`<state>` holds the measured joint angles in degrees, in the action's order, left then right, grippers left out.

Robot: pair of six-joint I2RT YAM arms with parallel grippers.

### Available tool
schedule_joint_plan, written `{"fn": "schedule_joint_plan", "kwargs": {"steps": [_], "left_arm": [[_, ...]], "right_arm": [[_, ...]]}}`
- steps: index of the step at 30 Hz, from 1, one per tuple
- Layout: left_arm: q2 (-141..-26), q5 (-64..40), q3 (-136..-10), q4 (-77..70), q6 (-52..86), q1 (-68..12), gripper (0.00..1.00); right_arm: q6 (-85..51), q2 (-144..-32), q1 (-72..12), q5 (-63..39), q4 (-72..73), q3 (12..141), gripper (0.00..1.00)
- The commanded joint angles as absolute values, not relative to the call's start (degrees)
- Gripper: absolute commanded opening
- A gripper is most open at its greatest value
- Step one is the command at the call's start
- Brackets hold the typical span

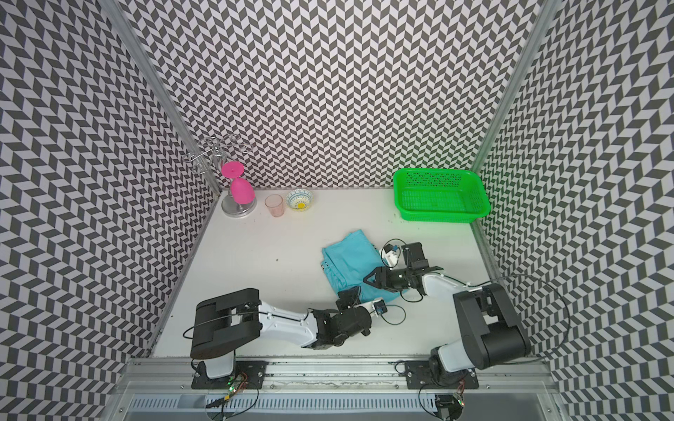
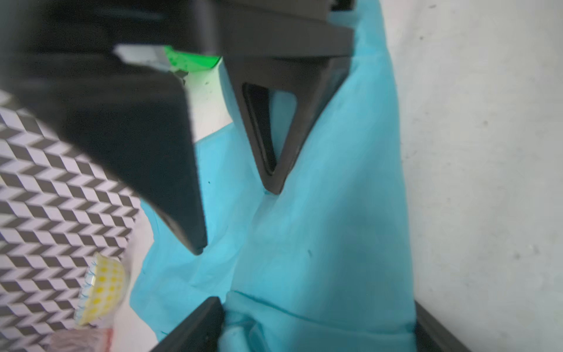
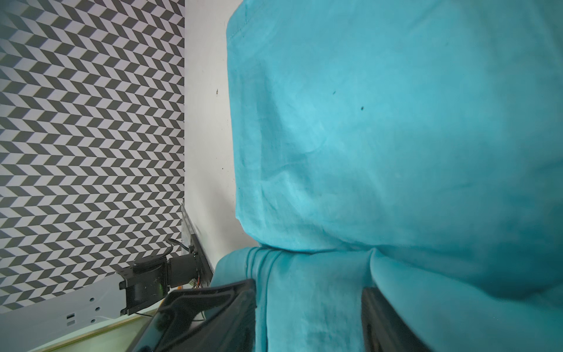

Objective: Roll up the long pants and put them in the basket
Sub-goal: Roll the long pant at the center of the board.

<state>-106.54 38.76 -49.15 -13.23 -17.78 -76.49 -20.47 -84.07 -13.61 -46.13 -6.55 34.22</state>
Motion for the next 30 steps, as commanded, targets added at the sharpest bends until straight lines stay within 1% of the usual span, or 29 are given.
{"fn": "schedule_joint_plan", "kwargs": {"steps": [1,2,6,7,10,11,14,18,22,24,26,27,30], "left_arm": [[-106.82,40.35,-47.7,-11.75,-19.29,-75.99,0.43],[-106.51,39.58,-47.47,-11.92,-19.08,-75.77,0.31],[-105.86,38.87,-47.32,-11.05,-17.7,-75.41,0.25],[-105.54,38.39,-47.21,-10.91,-17.32,-75.41,0.21],[-104.34,33.62,-47.61,-9.26,-14.61,-75.41,0.02],[-103.91,32.08,-48.01,-8.4,-13.2,-75.41,0.0],[-101.13,24.27,-48.13,-7.57,-8.51,-74.78,0.0],[-96.13,7.19,-48.68,-6.7,1.44,-71.06,0.0],[-93.15,-7.51,-49.58,-7.06,13.62,-65.69,0.0],[-91.9,-13.7,-48.21,-10.1,20.91,-63.14,0.0],[-91.54,-17.42,-46.61,-12.21,26.93,-61.1,0.0],[-91.66,-20.33,-45.61,-13.96,29.89,-59.69,0.02],[-93.38,-31.89,-42.32,-21.64,38.43,-54.58,0.04]], "right_arm": [[-19.37,-83.81,-12.66,-44.86,-8.34,35.14,0.59],[-19.34,-83.61,-12.49,-44.74,-8.45,35.26,0.59],[-19.2,-83.4,-11.7,-44.93,-9.22,36.01,0.59],[-19.26,-83.24,-11.48,-44.98,-9.31,36.07,0.59],[-19.68,-82.03,-10.8,-45.04,-9.56,36.62,0.59],[-19.76,-81.27,-10.5,-44.98,-9.99,36.94,0.59],[-20.18,-77.48,-9.14,-43.96,-11.98,38.48,0.59],[-20.15,-70.7,-7.76,-40.42,-17.14,41.68,0.59],[-20.68,-64.66,-7.49,-37.52,-21.25,44.4,0.59],[-21.35,-62.28,-7.49,-38.03,-22.18,45.15,0.59],[-22.19,-60.5,-7.56,-39.14,-22.47,45.43,0.59],[-22.46,-59.77,-7.64,-40.01,-22.58,45.55,0.59],[-22.85,-58.54,-7.68,-42.04,-23.09,45.52,0.59]]}}
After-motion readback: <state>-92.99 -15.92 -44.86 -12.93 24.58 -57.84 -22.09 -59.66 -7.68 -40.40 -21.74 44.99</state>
